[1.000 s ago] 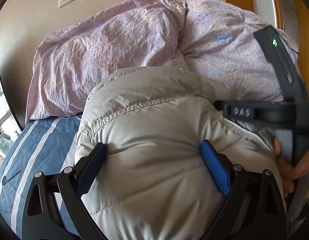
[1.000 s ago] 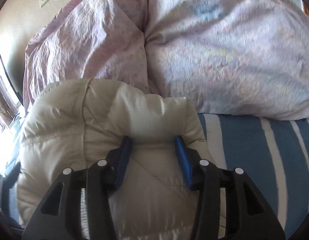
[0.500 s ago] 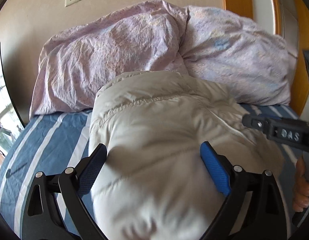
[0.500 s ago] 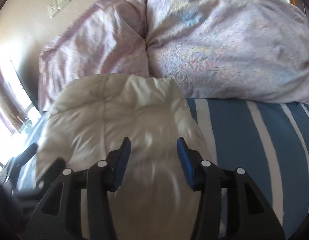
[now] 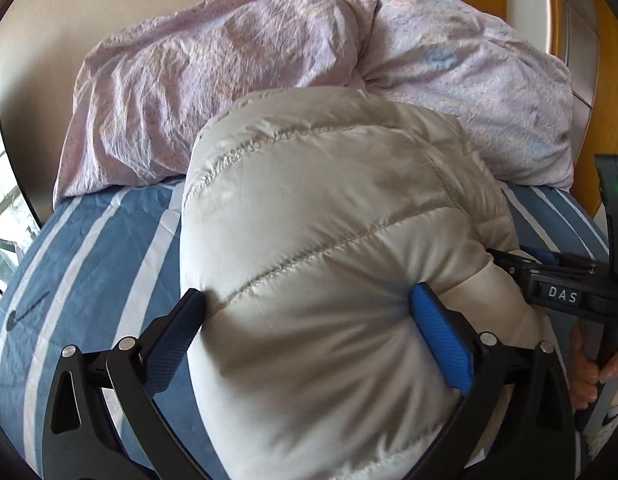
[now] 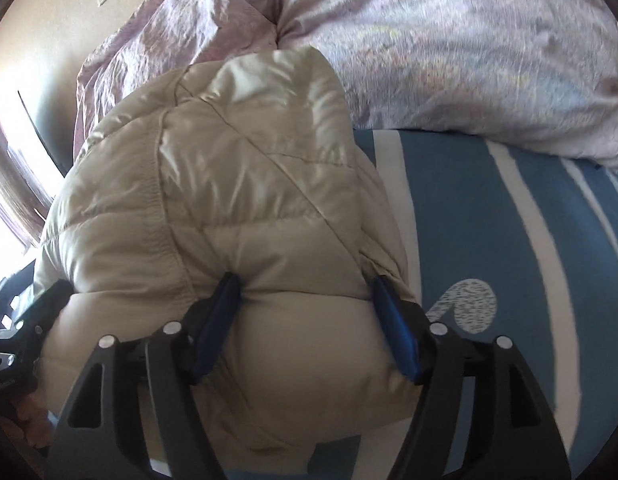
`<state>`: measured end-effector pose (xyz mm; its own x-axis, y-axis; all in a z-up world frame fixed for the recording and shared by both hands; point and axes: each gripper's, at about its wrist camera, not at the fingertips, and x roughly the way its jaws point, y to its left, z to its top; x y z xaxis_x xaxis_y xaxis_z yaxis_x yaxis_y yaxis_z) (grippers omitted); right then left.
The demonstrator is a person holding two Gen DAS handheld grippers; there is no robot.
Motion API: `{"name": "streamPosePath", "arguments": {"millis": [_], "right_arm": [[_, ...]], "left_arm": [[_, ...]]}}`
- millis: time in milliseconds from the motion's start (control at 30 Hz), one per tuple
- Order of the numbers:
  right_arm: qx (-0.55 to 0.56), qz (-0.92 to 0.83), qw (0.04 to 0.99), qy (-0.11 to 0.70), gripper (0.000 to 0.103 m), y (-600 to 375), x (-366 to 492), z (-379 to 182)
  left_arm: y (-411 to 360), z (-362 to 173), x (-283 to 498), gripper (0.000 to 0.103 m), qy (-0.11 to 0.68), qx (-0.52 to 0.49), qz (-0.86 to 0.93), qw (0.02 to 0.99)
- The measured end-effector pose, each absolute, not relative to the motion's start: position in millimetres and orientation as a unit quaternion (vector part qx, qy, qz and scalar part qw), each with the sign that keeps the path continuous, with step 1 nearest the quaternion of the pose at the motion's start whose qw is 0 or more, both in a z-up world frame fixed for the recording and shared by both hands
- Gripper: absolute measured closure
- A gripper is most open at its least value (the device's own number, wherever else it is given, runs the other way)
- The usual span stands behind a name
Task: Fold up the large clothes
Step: 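Release the jacket bundle and lift both grippers away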
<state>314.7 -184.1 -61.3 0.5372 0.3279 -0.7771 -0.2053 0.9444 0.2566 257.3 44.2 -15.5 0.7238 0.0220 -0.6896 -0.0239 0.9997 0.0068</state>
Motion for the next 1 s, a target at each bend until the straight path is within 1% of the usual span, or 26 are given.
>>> {"name": "streamPosePath", "arguments": {"millis": [133,167,233,300,333,367,400,500,600,733,1000], "right_arm": [[0.072,0.139,0.881,0.446,0.033,-187,304,-51],[0.072,0.133,0.883,0.445,0.031,-188,298,-45],[0.073,0.124,0.887,0.44,0.025,-190,287,-30],[0.073,0.122,0.891,0.431,0.013,-191,276,-16],[0.07,0.117,0.896,0.423,0.011,-191,265,-7],[0.066,0.111,0.9,0.417,0.005,-190,258,-1],[0.058,0.102,0.906,0.406,0.002,-189,246,7],[0.034,0.083,0.914,0.395,0.002,-188,218,22],[0.039,0.082,0.918,0.387,0.002,-192,192,31],[0.042,0.079,0.918,0.386,0.002,-194,165,36],[0.01,0.068,0.927,0.369,0.002,-187,111,46]], "left_arm": [[50,-8,252,0.001,0.37,-0.018,0.008,0.929],[53,-4,247,0.001,0.366,-0.028,0.005,0.93],[56,2,238,0.001,0.359,-0.031,0.005,0.933],[58,10,223,0.001,0.353,-0.028,0.004,0.935],[58,13,215,0.001,0.351,-0.028,0.002,0.936],[59,16,210,0.001,0.352,-0.029,0.0,0.936],[60,19,203,0.001,0.354,-0.03,-0.003,0.935],[62,26,183,0.001,0.361,-0.036,-0.01,0.932],[64,31,163,0.001,0.361,-0.042,-0.009,0.932],[62,37,137,0.001,0.362,-0.044,-0.006,0.931],[55,41,100,0.001,0.37,-0.031,-0.004,0.929]]}}
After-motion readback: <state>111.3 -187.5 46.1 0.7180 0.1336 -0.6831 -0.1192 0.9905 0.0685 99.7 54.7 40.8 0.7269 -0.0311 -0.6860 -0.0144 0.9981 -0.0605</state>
